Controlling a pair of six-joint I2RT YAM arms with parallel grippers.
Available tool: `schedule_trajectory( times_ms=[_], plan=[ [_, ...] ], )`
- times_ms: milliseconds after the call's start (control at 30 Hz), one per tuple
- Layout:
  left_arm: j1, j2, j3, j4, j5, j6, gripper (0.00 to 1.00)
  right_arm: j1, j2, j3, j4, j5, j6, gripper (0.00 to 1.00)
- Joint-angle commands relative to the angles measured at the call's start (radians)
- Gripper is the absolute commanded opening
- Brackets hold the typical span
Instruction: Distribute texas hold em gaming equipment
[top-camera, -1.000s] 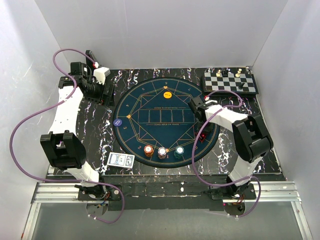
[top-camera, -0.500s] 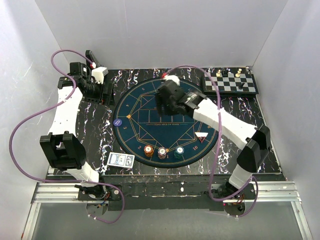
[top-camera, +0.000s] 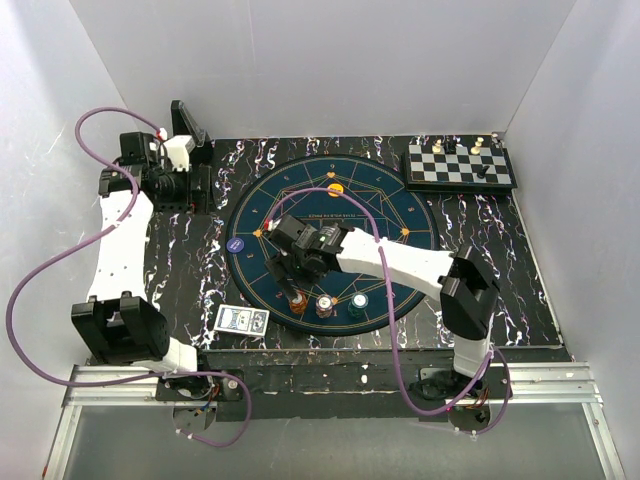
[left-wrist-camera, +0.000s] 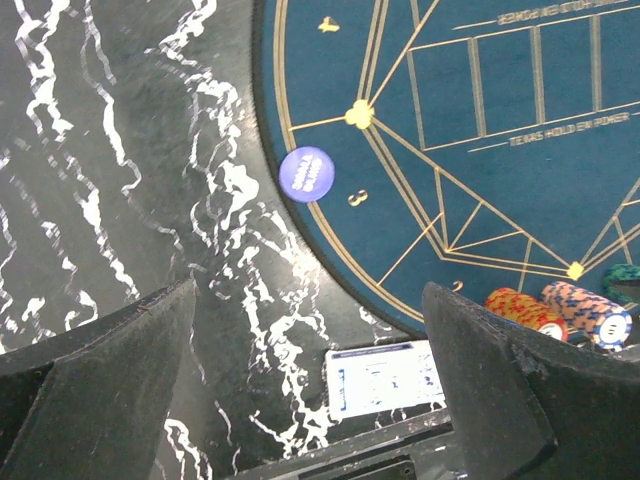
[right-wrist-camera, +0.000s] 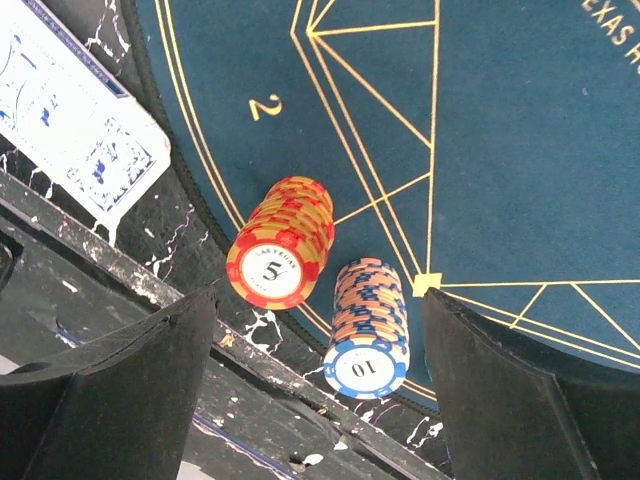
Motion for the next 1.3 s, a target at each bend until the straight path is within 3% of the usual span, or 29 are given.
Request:
schedule_trajectory(
  times_ms=[0, 533, 967, 1133, 1267],
  plan=[
    [0.015, -0.07, -0.024, 0.022, -0.108, -0.003, 0.98, 0.024, -0.018, -0.012, 0.031, -0.01, -0.027, 0.9],
    [0.015, -0.087, -0.06, -0.001, -0.145, 0.008, 0.98, 0.049, 0.08, -0.035, 0.08, -0.03, -0.024, 0.92],
    [0.017, -0.108, -0.107, 0.028, -0.078, 0.009, 0.98, 0.049, 0.103, -0.034, 0.095, -0.021, -0.015, 0.6],
    [0.017, -0.113, -0.119, 0.005, -0.021, 0.047, 0.98, 0.049, 0.108, -0.031, 0.088, 0.005, -0.009, 0.55],
    [0.015, -0.107, -0.122, -0.015, 0.024, 0.08, 0.98, 0.047, 0.099, -0.016, 0.077, 0.038, -0.009, 0.43]
  ],
)
